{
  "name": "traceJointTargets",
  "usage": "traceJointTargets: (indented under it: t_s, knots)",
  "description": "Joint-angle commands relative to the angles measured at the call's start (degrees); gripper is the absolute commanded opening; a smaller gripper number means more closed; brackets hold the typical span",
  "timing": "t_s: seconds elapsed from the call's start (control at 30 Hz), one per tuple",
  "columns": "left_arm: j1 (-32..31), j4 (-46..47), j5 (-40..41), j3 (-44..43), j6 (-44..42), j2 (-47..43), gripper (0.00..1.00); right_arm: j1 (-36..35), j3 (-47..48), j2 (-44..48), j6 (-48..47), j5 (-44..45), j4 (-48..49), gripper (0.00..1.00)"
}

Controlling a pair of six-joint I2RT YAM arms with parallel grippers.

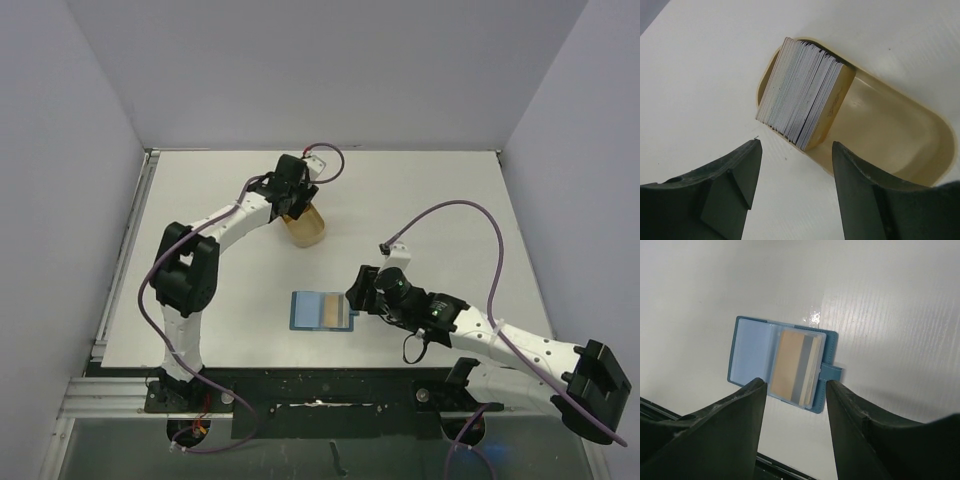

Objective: Put the credit cards into the card holder
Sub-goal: Pick up the credit card from the storage box.

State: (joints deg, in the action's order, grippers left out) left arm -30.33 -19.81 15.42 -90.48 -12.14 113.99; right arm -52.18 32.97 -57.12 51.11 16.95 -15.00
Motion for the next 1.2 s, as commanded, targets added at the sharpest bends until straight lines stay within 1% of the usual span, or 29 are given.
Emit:
traceJointTargets:
  t_s: [0.0,0.17,0.47,0.6,0.83,1.17]
  knots:
    - [0.94,1.16,1.15,-5.38,-5.16,2.46,0.57,-0.36,3.50,-1.25,-1.54,2.33,-0.55,0.52]
    - [1.01,1.47,0.11,-5.99,-6.79,5.44,0.57,-0.32,3.95,-2.98,-1.27,1.92,0.68,0.52]
    - [1.06,2.48,1.10,-6.91,-7.43,7.93,0.56,-0.24,6.36,-4.42,-2.72,3.12,-1.11,0.53]
    - [0.97,2.90,2.85,-6.95,-7.81,8.41,0.53,-0.29,5.95,-4.06,-2.36,3.50,-1.36,0.53]
    - [0.89,3.57,5.15,-6.44,-8.50,8.44,0.42,-0.28,4.44,-3.52,-1.22,3.22,-0.60,0.53]
    - [0.53,2.90,5.53,-7.12,-7.95,7.48,0.40,-0.29,3.64,-3.30,-0.84,3.04,-0.12,0.53]
